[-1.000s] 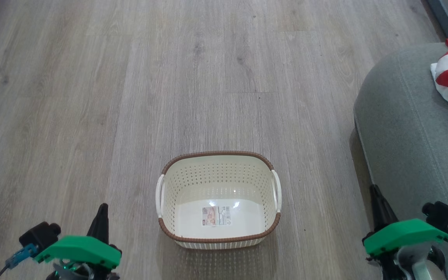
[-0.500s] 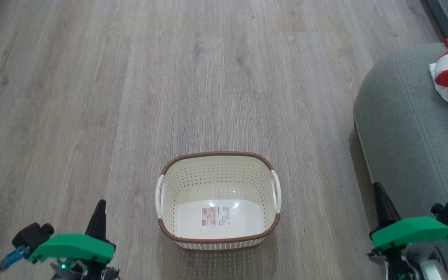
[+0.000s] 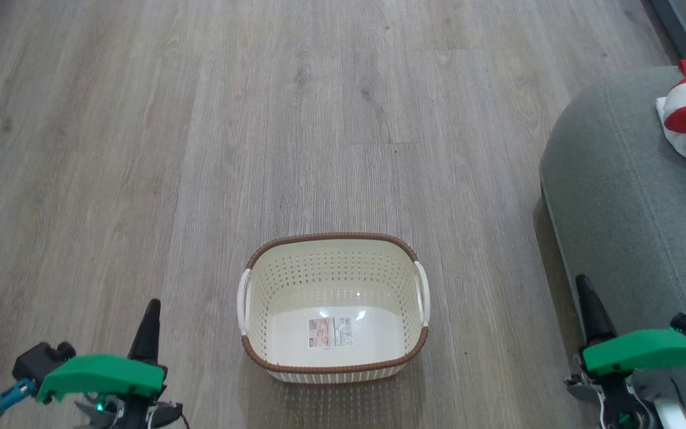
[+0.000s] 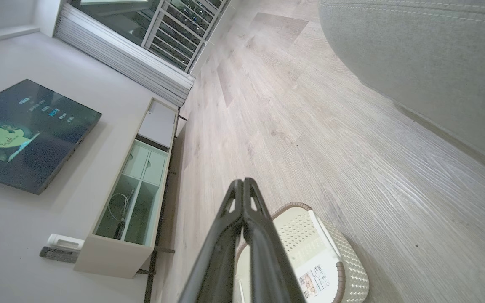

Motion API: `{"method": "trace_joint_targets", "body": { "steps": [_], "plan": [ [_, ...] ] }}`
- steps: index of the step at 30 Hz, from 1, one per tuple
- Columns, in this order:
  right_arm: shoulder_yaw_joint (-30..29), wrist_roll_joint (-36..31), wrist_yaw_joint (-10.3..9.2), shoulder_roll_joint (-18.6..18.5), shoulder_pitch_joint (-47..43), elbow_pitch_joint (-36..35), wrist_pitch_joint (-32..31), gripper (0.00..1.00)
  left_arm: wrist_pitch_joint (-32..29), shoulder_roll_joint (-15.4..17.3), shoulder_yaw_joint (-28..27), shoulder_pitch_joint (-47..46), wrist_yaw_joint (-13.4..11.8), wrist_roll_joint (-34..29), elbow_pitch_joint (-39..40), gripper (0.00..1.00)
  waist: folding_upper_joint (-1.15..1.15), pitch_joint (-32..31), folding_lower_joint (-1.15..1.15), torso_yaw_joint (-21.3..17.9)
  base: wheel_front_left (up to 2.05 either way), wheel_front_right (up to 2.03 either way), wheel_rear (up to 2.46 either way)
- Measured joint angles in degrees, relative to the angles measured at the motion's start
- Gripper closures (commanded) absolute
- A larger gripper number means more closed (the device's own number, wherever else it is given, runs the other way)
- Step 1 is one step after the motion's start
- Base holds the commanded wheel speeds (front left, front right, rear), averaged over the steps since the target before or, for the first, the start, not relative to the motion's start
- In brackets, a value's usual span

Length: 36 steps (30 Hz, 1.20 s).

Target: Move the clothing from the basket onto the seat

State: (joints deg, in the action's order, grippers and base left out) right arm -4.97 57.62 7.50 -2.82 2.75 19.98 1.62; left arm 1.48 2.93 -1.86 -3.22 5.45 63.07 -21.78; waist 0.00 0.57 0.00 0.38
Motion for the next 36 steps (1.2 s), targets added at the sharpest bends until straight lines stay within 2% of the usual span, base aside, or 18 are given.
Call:
{"method": "trace_joint_targets", "body": {
  "steps": [36],
  "plan": [
    [-1.9, 24.7, 0.0, 0.1, 0.2, -2.5, -5.7, 1.0, -5.6, -0.3, -1.9, -0.1, 1.0, 20.8, 4.1, 1.0, 0.0, -0.3, 0.0, -0.3, 0.0, 0.0, 0.0]
  ]
}}
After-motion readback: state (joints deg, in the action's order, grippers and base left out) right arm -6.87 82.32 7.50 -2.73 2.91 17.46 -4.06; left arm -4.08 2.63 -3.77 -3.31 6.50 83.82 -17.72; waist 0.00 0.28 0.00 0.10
